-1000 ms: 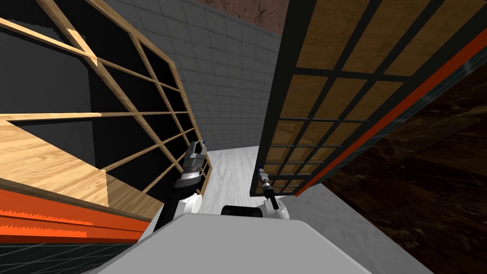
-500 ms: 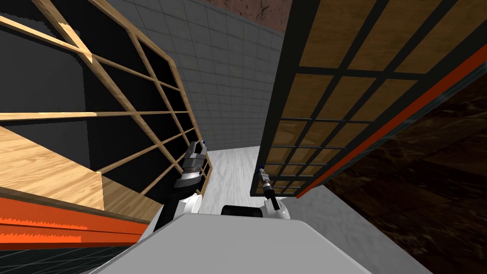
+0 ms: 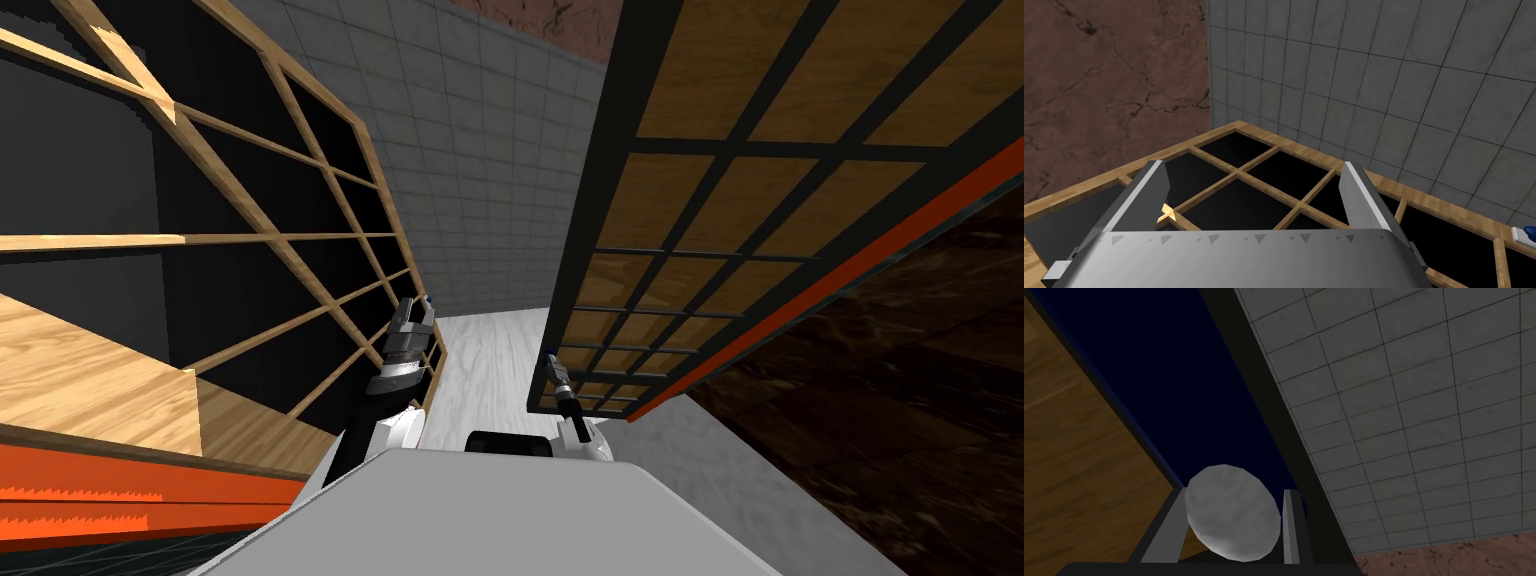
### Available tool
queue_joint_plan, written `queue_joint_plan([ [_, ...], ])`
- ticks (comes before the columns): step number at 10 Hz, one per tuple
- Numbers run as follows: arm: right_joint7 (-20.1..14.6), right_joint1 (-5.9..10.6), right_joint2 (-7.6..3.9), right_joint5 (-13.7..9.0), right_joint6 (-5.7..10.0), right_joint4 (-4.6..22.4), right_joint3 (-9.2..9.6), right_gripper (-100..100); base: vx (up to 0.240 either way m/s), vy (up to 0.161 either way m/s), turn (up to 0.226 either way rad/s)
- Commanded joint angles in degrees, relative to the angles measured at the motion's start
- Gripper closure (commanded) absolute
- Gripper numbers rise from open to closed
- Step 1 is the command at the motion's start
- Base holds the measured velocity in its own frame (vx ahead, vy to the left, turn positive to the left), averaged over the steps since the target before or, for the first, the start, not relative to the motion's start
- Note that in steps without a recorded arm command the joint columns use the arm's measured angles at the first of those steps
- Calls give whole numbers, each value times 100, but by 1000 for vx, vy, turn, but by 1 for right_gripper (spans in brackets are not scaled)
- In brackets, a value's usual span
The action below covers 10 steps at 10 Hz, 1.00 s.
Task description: Push the door open
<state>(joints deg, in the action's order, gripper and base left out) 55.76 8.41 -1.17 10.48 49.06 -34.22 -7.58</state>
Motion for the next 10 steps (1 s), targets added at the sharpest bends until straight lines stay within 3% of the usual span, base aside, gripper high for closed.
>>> queue_joint_plan([
  [1,-240,83,-110,-156,104,71,-99,100,28,-12,8],
  [2,-240,83,-110,-156,104,71,-99,100,34,-6,9],
  [4,-625,68,-149,-340,123,51,-69,100,60,6,26],
  [7,-696,68,-149,-340,123,51,-69,100,21,-1,-5],
  [10,-1155,53,-188,-526,143,31,-39,100,38,-1,12],
])
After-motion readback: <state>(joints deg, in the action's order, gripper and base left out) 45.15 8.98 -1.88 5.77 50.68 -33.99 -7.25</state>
